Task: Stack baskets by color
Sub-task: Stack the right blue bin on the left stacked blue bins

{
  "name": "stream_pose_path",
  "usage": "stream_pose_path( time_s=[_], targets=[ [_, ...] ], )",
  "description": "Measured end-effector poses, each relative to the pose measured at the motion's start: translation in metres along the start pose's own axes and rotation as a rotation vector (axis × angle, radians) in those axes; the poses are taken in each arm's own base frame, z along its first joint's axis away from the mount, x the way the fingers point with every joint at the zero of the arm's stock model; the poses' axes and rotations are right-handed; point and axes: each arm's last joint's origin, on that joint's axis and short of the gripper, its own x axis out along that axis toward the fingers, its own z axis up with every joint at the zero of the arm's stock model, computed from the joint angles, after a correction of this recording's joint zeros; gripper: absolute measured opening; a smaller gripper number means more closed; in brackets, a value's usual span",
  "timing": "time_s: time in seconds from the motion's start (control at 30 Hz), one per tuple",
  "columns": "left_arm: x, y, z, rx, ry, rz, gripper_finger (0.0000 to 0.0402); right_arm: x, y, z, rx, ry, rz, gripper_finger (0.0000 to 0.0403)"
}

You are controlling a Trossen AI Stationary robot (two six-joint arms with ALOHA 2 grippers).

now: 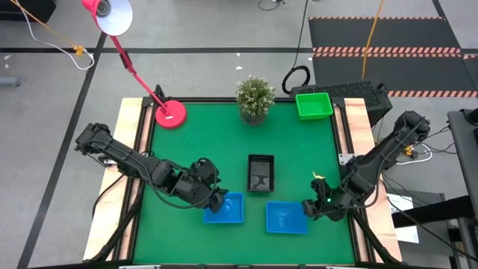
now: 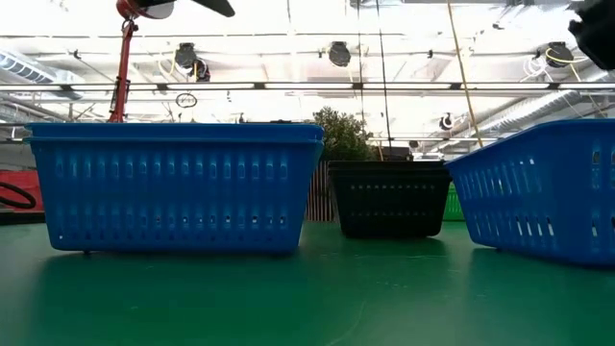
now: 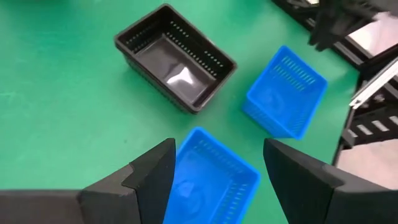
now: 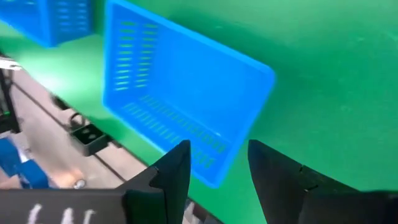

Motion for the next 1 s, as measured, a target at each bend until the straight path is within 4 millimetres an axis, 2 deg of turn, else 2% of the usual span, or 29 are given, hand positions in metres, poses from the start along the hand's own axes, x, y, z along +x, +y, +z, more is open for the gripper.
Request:
stream_pose_path(
  time_s=[0.23, 0.37, 0.53, 0.73, 0.87, 1.0],
  targets=[
    [0.0, -0.004, 0.002, -0.043, -0.011, -0.04, 0.0246, 0.019, -0.019, 0.004, -0.016, -0.005, -0.011, 0.0155],
    [0.0, -0.008, 0.004, -0.068, -0.032, -0.078, 0.0246, 0.033, -0.027, 0.007, -0.026, 0.01, 0.07, 0.0151],
    [0.0, -0.008, 0.005, -0.111, -0.048, -0.074, 0.0246, 0.048, -0.041, 0.01, -0.065, -0.002, 0.04, 0.0114],
    [0.0, -0.007, 0.006, -0.151, -0.08, -0.056, 0.0246, 0.049, -0.039, 0.009, -0.118, 0.002, 0.064, 0.0016],
    [0.0, -0.006, 0.008, -0.161, -0.093, -0.047, 0.0246, 0.049, -0.035, 0.008, -0.14, 0.021, 0.101, 0.0012],
    [0.003, -0.005, 0.014, -0.207, -0.11, -0.057, 0.0246, 0.039, -0.029, 0.006, -0.149, 0.052, 0.188, 0.0006]
  ],
)
